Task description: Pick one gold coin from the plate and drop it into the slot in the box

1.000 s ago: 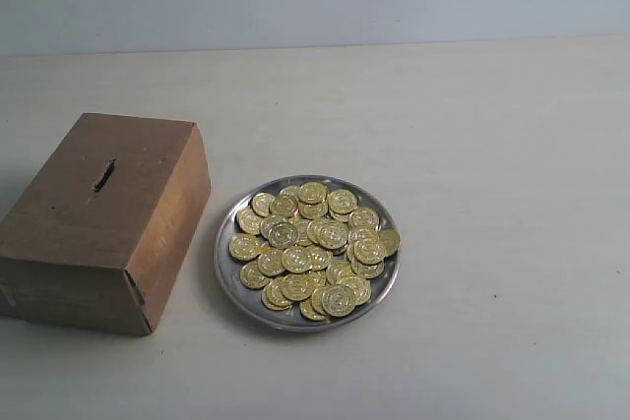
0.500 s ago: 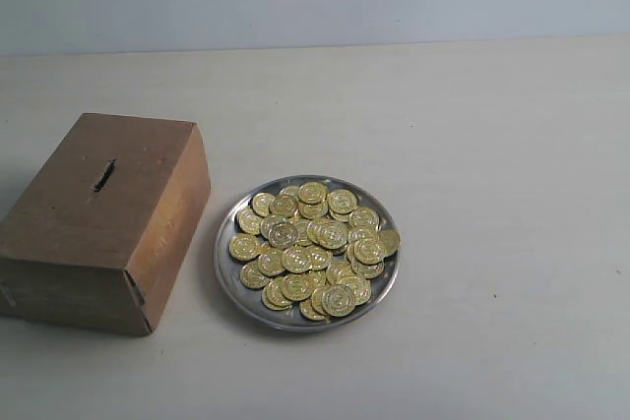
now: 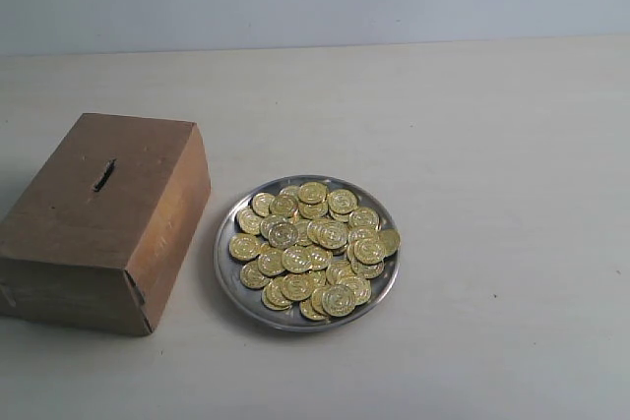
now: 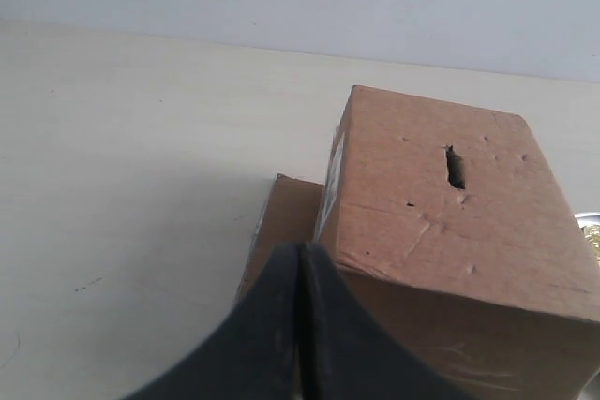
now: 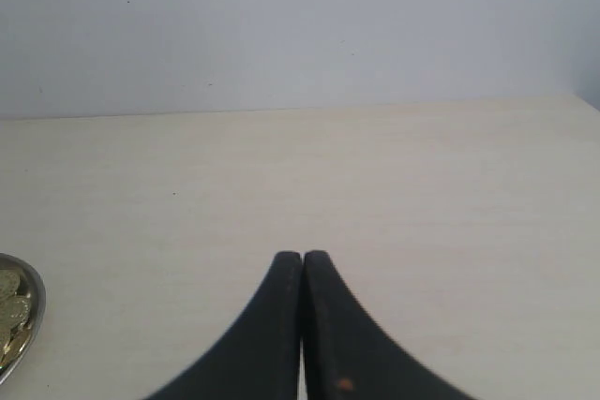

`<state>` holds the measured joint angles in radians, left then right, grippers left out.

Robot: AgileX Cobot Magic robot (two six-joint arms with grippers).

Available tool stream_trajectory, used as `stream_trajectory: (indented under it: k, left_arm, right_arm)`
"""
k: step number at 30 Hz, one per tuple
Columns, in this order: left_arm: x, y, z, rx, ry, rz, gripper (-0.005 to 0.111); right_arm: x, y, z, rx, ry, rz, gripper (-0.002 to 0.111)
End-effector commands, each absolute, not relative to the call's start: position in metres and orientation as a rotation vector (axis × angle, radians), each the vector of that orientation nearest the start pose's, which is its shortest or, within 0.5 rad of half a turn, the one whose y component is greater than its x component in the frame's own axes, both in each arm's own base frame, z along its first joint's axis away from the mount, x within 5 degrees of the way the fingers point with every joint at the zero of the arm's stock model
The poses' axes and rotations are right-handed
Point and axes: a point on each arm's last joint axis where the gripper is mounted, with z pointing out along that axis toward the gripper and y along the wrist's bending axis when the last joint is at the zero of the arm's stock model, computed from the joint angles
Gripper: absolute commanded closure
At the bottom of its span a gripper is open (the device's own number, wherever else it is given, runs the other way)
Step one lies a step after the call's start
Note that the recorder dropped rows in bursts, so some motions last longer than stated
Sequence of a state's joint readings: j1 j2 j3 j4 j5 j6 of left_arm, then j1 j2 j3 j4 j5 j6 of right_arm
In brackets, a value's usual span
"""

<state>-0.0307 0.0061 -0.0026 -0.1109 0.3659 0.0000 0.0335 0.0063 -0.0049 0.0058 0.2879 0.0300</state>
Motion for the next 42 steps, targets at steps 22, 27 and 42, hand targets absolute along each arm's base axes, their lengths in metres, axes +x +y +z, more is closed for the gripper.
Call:
stream_trajectory:
  k: [22,27,42]
  left_arm:
    - [0.0529,-0.0059,0.1811,-0.022,1.842,-0.138,0.107]
    - [0.0529,-0.0059,0.1811,-0.022,1.842,-0.138,0.107]
    - [0.0529,-0.0059,0.1811,-0.022,1.842,-0.138,0.107]
  right_arm:
    - [0.0547,0.0019,0.1874,-0.005,1.769,0.048,0.108]
    - [0.0547,0.0019,0.1874,-0.005,1.769,0.048,0.108]
    - [0.0547,0.0019,0.1874,-0.005,1.769,0.048,0.108]
